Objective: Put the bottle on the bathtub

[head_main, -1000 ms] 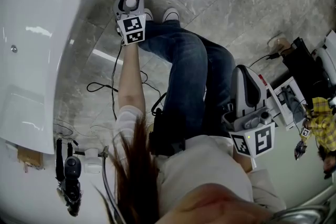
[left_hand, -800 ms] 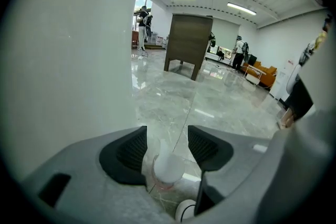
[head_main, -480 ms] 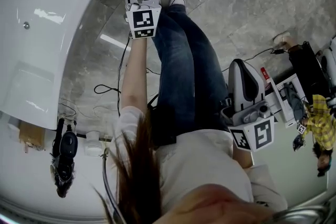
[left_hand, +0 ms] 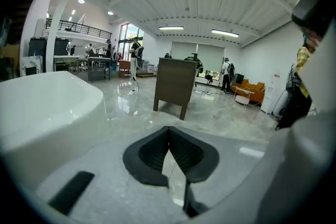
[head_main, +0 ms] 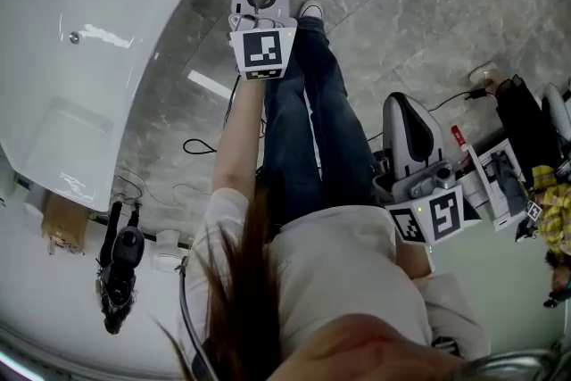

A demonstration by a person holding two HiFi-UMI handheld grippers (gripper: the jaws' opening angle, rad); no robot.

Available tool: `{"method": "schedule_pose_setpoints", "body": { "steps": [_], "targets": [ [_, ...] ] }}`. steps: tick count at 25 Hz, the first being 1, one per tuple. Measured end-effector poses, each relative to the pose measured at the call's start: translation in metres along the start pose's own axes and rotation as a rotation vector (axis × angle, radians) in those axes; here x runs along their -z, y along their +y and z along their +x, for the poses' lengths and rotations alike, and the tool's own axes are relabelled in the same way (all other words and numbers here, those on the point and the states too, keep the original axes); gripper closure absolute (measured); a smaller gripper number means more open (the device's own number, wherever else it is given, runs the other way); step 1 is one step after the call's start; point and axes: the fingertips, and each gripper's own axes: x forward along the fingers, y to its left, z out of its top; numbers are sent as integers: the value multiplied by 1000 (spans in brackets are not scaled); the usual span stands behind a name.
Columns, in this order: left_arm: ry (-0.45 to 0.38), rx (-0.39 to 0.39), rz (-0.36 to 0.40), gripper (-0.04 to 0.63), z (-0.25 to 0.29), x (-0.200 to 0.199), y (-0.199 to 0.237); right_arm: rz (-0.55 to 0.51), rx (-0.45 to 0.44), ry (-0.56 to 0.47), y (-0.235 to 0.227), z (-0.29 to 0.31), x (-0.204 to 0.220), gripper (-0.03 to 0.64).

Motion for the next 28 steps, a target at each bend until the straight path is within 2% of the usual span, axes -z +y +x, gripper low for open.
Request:
{"method": "schedule_pose_setpoints", "body": {
  "steps": [7, 12, 20, 28],
  "targets": [
    [-94, -18, -38, 581, -31, -100, 6, -52, 2, -62, 6, -17, -21, 606],
    [-145, 15, 29, 581, -60, -168, 15, -91, -22, -110, 16, -18, -47, 606],
    [-267, -21, 14, 581, -135, -277, 14, -159, -53, -163, 35, -53, -87, 606],
    [-333, 26, 36, 581, -220, -354, -10, -215, -44, -215, 59, -103, -132, 606]
  ]
}}
